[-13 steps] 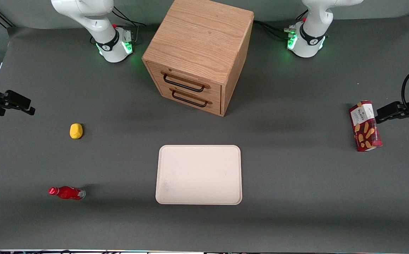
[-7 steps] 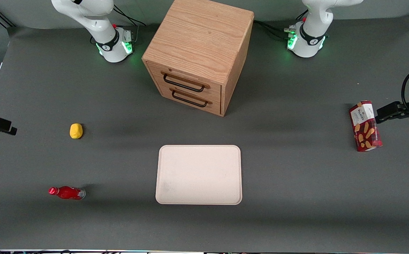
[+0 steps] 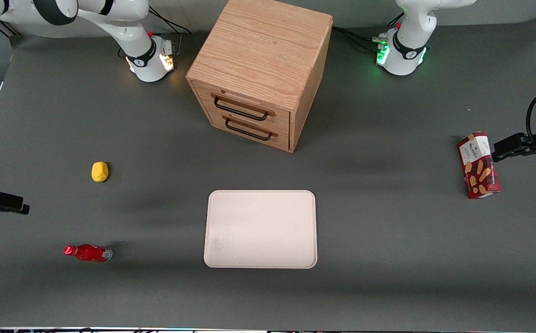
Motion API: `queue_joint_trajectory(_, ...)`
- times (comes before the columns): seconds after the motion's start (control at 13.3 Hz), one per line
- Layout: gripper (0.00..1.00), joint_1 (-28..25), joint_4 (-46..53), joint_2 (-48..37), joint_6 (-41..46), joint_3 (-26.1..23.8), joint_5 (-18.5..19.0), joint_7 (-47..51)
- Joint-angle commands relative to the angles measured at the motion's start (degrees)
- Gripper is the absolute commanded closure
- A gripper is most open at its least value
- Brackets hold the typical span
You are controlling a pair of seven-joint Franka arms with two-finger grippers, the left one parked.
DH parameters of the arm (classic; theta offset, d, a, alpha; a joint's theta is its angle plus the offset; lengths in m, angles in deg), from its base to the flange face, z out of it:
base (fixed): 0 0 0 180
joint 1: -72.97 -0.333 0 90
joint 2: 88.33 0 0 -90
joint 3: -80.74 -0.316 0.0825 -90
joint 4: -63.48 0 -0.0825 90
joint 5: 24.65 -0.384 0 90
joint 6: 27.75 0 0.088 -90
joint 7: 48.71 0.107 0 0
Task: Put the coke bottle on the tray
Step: 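Lower the open right gripper over the red Coca-Cola bottle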
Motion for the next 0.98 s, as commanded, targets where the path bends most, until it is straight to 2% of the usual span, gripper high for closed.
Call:
queue_joint_trajectory(0.0,0.0,1.56,4.12,2.78,-0.75,-1.63,-0.04,-2.65)
queue_joint_trajectory(0.45,0.0,1.65,3.95,3.65,-4.87,-1.28,0.14,-4.33)
queue_joint_trajectory(0.9,0.0,1.65,3.42,10.24,-9.54,-1.11,0.14,-4.68)
